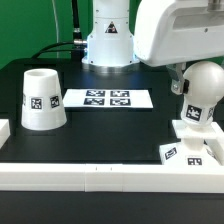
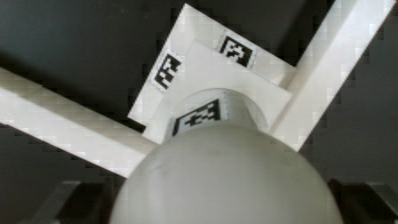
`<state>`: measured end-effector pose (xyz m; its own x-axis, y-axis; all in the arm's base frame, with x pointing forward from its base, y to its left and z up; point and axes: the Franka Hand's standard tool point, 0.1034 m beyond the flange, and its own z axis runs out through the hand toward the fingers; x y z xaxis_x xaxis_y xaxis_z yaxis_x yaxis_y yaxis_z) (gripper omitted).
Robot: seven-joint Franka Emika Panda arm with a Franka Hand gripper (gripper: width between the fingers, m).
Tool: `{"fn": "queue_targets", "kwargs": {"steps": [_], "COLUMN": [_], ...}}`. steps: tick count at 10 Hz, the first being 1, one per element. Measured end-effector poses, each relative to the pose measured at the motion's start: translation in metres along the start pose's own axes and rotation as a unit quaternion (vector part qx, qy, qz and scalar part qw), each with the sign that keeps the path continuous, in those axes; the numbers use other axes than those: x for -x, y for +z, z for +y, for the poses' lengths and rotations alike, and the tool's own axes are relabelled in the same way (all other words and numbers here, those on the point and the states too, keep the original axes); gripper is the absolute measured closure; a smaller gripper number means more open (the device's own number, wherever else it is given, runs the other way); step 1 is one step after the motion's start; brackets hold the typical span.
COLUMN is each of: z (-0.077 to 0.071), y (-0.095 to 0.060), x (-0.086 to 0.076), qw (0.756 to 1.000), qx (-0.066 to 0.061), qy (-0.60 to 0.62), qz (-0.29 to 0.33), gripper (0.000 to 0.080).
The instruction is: Assemble lamp
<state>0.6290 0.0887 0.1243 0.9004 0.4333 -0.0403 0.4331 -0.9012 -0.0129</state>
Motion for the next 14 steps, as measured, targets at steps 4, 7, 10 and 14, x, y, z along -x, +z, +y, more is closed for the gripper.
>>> {"fn": "queue_targets", "kwargs": {"steps": [4, 7, 10, 14], "z": [-0.0009, -0.0025, -0.0011, -0.0008], "y": [0.0000, -0.0013, -0.0018, -0.0019], "x": [-0.0001, 0.0017, 0.0021, 0.0022], "qw": [0.999, 0.974, 0.933, 0.894], "qx": [-0.002, -0.007, -0.014, -0.016], "qy": [0.051, 0.228, 0.361, 0.448], "qz": [0.002, 0.011, 0.010, 0.009], "gripper": [0.0223, 0.0223, 0.0223, 0.0222]}}
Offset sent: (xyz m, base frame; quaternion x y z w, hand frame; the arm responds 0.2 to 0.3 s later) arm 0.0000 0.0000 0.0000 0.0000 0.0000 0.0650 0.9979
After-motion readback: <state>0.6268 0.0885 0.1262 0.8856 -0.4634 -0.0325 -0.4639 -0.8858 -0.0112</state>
